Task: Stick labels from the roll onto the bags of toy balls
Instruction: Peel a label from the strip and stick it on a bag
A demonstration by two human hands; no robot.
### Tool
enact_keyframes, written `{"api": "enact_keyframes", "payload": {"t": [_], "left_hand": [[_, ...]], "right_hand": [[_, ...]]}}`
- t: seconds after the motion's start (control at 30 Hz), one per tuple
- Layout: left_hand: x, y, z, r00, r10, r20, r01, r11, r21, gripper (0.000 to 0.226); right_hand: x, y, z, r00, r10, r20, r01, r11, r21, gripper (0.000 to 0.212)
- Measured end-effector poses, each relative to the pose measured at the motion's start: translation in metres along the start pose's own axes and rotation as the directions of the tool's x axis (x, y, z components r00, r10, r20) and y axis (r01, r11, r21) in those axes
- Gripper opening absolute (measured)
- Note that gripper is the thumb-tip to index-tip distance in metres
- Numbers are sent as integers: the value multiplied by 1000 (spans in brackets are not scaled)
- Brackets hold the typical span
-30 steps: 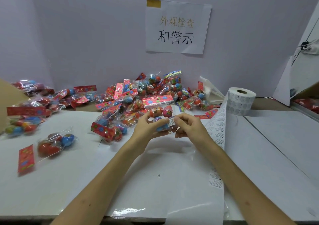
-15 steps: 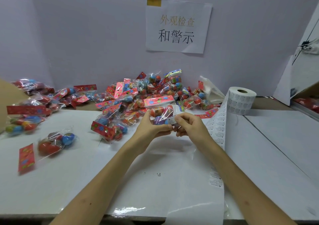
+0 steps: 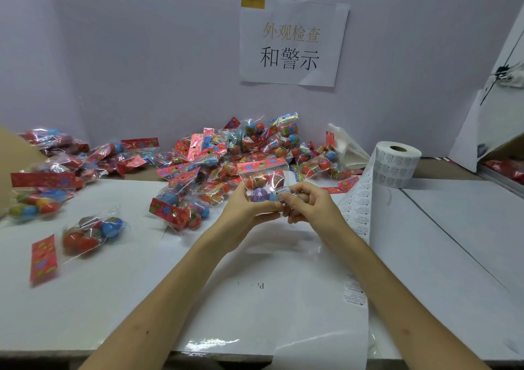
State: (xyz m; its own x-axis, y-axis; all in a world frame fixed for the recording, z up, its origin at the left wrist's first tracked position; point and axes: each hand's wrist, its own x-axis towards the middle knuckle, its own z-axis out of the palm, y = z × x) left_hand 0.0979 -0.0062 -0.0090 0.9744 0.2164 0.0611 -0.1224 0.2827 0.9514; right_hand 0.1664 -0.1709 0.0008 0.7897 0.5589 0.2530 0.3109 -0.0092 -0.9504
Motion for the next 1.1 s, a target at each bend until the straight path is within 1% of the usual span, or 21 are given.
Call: {"api": "enact_keyframes", "payload": {"t": [0.1, 0.2, 0.33, 0.43, 0.53, 0.6, 0.73, 0.97, 1.1], "left_hand": [[-3, 1, 3, 1000, 21, 21, -21, 999, 30, 66], [-5, 3, 6, 998, 56, -39, -53, 997, 58, 64], [-6, 4, 7, 994, 91, -60, -86, 993, 84, 63], [-8, 4, 9, 989, 120, -88, -106, 983, 152, 67], [-8, 3, 11, 985, 157, -76, -137, 966, 218, 59], [-7, 1, 10, 986, 156, -66, -138, 966, 221, 56], [-4, 1, 7, 987, 146, -73, -131, 974, 184, 46], [0, -5, 4, 983, 170, -74, -151, 966, 211, 44], [1, -5, 4, 979, 177, -100, -153, 965, 214, 45]], "right_hand": [[0, 1, -1, 1000, -9, 2, 9, 1000, -14, 14], [0, 1, -1, 1000, -6, 25, 7, 1000, -20, 11], [2, 1, 0, 999, 14, 47, -15, 1000, 24, 8], [2, 3, 0, 999, 31, 32, -32, 999, 24, 11], [2, 5, 0, 1000, 14, -26, -15, 999, -45, 20], [2, 5, -1, 999, 5, -41, -7, 999, -54, 21], [2, 4, -2, 1000, 1, -9, -1, 1000, -15, 15], [4, 6, -1, 998, 50, 25, -49, 998, -41, 16], [4, 8, 0, 999, 36, 15, -35, 998, -61, 16]]}}
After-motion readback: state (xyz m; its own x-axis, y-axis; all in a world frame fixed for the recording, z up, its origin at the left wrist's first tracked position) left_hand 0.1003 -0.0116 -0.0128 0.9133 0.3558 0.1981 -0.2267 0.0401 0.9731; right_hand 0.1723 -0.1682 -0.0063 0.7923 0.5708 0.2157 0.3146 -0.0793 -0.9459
